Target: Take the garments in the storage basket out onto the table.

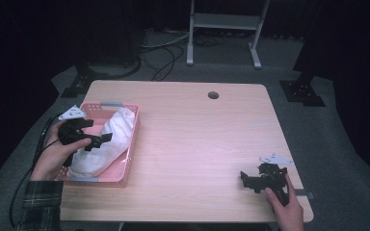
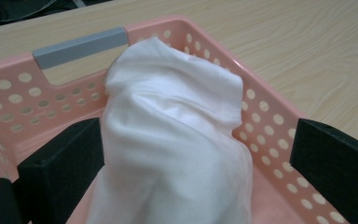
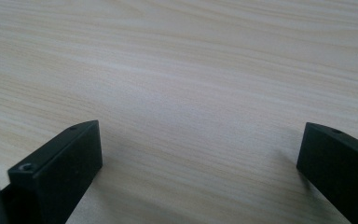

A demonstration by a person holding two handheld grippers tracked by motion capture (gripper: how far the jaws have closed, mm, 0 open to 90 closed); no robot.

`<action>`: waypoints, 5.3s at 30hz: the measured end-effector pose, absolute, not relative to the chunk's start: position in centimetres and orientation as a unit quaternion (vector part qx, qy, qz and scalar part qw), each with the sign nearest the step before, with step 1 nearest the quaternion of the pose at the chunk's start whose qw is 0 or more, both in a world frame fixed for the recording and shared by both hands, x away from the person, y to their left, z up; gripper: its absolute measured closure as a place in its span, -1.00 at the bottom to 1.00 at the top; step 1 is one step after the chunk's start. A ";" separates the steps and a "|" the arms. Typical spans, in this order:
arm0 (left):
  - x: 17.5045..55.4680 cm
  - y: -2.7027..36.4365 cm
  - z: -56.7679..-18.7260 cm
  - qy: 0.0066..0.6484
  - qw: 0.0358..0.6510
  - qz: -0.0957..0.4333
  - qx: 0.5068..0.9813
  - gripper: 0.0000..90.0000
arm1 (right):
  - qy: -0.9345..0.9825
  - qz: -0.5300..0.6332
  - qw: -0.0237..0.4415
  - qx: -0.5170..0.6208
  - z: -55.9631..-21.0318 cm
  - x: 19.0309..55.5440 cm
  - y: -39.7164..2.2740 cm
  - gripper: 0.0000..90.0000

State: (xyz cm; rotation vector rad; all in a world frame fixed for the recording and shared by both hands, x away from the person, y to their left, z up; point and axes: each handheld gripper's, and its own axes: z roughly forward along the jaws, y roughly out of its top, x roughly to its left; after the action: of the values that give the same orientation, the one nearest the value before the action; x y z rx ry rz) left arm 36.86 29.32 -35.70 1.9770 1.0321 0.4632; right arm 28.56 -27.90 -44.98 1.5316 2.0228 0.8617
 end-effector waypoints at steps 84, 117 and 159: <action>39.7 27.1 -41.3 0.456 0.263 0.117 0.842 -0.98 | 0.735 0.313 0.229 0.556 -45.0 28.6 -27.9 -1.00; 39.6 26.8 -41.4 0.446 0.231 0.128 0.855 -0.50 | 0.735 0.313 0.229 0.556 -45.0 28.6 -27.9 -1.00; 38.3 28.3 -37.2 0.418 0.436 0.072 0.794 0.13 | 0.735 0.313 0.229 0.556 -45.0 28.6 -27.9 -1.00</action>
State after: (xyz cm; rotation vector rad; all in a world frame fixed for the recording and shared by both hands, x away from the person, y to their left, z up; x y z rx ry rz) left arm 38.32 28.26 -37.18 1.9754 1.0401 0.1793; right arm 28.56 -27.91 -44.97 1.5316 2.0233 0.8609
